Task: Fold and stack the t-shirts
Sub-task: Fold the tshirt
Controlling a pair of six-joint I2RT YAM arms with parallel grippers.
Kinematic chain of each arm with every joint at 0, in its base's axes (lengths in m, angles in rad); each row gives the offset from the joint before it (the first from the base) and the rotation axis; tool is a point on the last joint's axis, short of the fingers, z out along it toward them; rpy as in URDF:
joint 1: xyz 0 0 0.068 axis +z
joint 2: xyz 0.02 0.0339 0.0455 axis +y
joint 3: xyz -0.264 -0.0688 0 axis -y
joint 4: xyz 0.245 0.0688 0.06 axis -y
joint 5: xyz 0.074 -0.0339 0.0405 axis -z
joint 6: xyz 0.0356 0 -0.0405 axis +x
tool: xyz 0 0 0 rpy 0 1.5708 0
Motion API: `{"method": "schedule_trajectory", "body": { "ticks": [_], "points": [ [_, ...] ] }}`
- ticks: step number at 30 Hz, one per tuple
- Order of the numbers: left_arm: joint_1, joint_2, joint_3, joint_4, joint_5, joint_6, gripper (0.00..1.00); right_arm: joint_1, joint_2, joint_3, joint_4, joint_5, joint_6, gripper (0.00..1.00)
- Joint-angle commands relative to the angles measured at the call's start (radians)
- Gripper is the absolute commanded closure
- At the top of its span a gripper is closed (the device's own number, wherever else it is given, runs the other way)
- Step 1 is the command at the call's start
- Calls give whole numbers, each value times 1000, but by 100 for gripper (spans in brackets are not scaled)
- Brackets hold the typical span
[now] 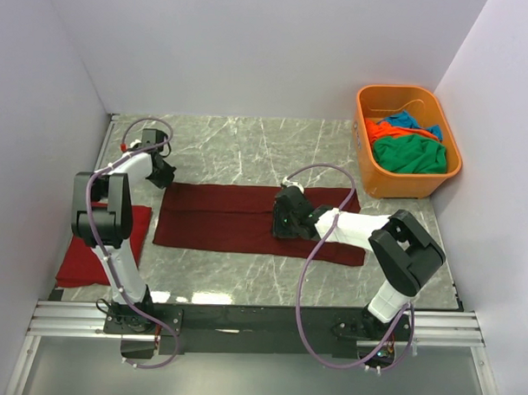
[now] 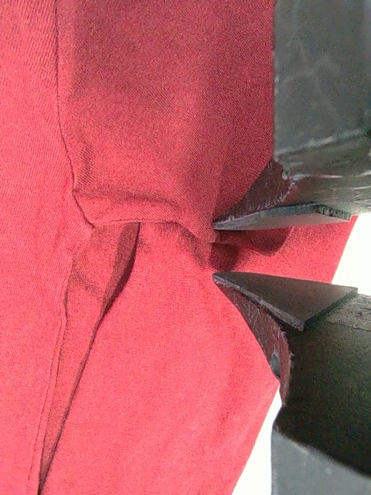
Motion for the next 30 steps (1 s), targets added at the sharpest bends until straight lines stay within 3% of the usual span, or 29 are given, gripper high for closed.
{"method": "schedule_trajectory", "body": {
  "ticks": [1, 23, 28, 30],
  "points": [
    [32, -63, -6, 37, 40, 19, 99, 13, 44, -28, -13, 33, 14, 64],
    [119, -17, 25, 94, 202, 48, 99, 13, 55, -80, 13, 33, 21, 64],
    [138, -14, 26, 109, 219, 53, 82, 13, 29, -54, 12, 14, 8, 62],
    [144, -30, 48, 108, 224, 68, 66, 13, 4, -28, -5, 12, 4, 60]
  ]
}}
